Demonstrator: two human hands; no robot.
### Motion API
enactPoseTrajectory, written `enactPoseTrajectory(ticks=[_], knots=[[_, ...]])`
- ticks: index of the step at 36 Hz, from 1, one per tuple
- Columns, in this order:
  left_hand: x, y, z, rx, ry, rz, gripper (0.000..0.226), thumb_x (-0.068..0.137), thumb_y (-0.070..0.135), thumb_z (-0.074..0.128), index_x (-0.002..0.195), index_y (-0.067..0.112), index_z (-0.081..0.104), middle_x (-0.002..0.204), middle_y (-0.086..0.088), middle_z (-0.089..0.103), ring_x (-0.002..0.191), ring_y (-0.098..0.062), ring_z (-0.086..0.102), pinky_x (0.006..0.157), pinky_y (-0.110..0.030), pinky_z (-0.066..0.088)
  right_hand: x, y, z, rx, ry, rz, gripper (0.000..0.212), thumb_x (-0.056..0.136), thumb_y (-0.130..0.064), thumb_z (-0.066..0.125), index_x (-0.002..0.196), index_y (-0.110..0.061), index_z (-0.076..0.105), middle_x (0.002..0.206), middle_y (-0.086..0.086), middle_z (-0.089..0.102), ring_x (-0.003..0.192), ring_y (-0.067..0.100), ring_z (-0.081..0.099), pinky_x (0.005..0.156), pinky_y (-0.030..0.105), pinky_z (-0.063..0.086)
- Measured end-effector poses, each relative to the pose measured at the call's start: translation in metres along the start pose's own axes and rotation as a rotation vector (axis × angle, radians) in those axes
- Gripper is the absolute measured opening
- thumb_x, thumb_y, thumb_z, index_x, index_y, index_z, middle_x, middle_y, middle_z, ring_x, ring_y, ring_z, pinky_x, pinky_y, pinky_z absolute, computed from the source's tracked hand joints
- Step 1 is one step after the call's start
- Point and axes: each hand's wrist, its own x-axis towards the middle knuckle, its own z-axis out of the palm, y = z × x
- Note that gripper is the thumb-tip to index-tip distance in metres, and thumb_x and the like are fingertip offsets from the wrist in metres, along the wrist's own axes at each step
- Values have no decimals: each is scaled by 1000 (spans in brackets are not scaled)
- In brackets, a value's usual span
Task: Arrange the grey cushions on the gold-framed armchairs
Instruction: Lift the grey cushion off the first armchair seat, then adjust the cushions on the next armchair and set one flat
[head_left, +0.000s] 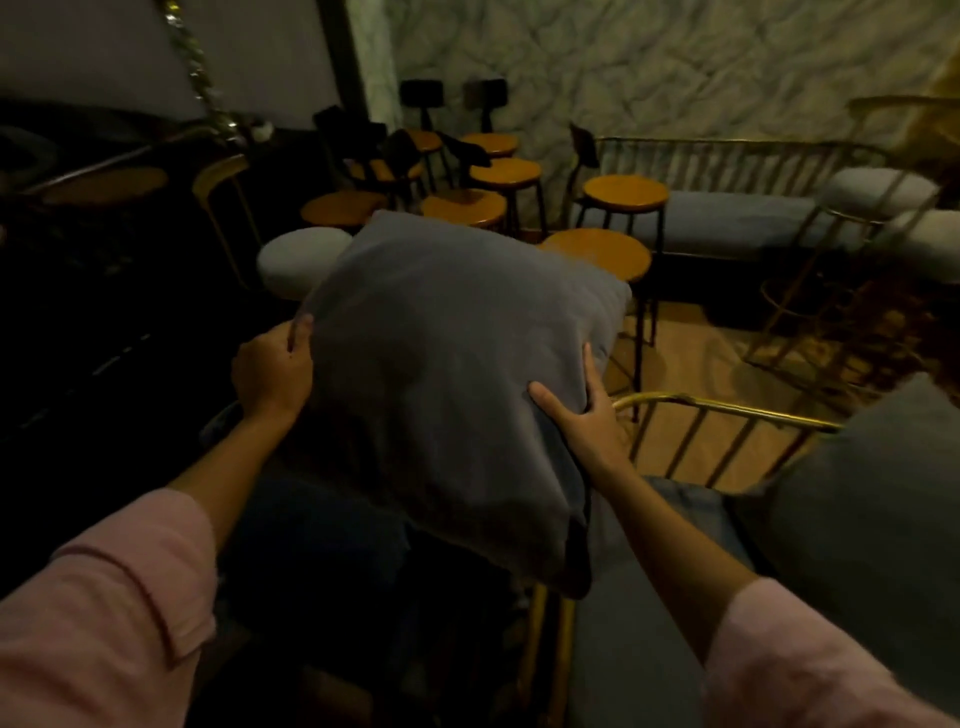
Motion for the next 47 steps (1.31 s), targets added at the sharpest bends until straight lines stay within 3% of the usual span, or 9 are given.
enactPoseTrajectory(ticks=[9,13,17,21,29,33,37,42,47], knots=[[-22,-115,16,-9,-19,-292,50,102,37,37,83,-1,64,86,-31,67,79,-46,63,65,-42,45,38,20,104,-145,-194,111,113,66,-65,77,155,-34,14,157,-1,34,141,19,38,116,41,34],[-42,-142,50,94,-395,-363,36,102,24,38,123,4,60,126,-31,59,113,-47,57,96,-49,45,60,67,126,-344,-213,225,115,64,-71,75,155,-34,15,157,4,33,142,27,38,112,37,35],[-95,-159,107,132,-1076,-230,82,93,59,41,155,22,0,164,-17,-2,149,-45,1,120,-54,10,60,120,139,-711,-462,397,112,66,-80,63,154,-44,2,166,6,-1,151,38,7,120,56,18],[-133,-158,132,300,-1128,-161,105,81,79,34,148,25,-27,156,-16,-35,141,-47,-31,115,-64,-9,40,143,154,-911,-444,385,99,77,-77,52,152,-48,-6,166,3,-15,151,38,-5,120,57,10],[-117,-156,135,261,-921,-13,118,65,91,17,152,18,-15,163,-15,-14,150,-36,-15,116,-63,-4,28,136,130,-876,-402,251,86,86,-71,46,155,-41,4,167,2,-1,153,31,0,122,50,10],[-92,-109,150,151,-925,42,98,85,75,32,154,17,-6,163,-15,-10,150,-36,-12,118,-61,-2,17,120,88,-880,-276,92,80,88,-65,49,154,-30,23,164,2,19,152,24,11,122,47,16],[-81,-32,174,-33,-997,342,72,94,57,41,151,18,26,163,-9,18,152,-30,7,119,-58,3,3,104,18,-838,-31,33,67,90,-51,57,147,-18,42,154,10,42,145,28,33,118,47,28],[-110,93,192,-476,-853,724,42,86,38,48,98,7,73,102,-14,74,104,-31,68,93,-42,50,-25,89,-94,-777,274,217,59,91,-30,65,143,-11,46,141,14,56,130,32,51,108,50,40],[-168,221,213,-479,-888,877,35,84,36,48,84,10,72,80,-11,73,78,-30,68,73,-35,49,-80,98,-229,-713,597,358,62,90,-26,66,145,-12,42,139,15,57,129,32,53,108,50,42]])
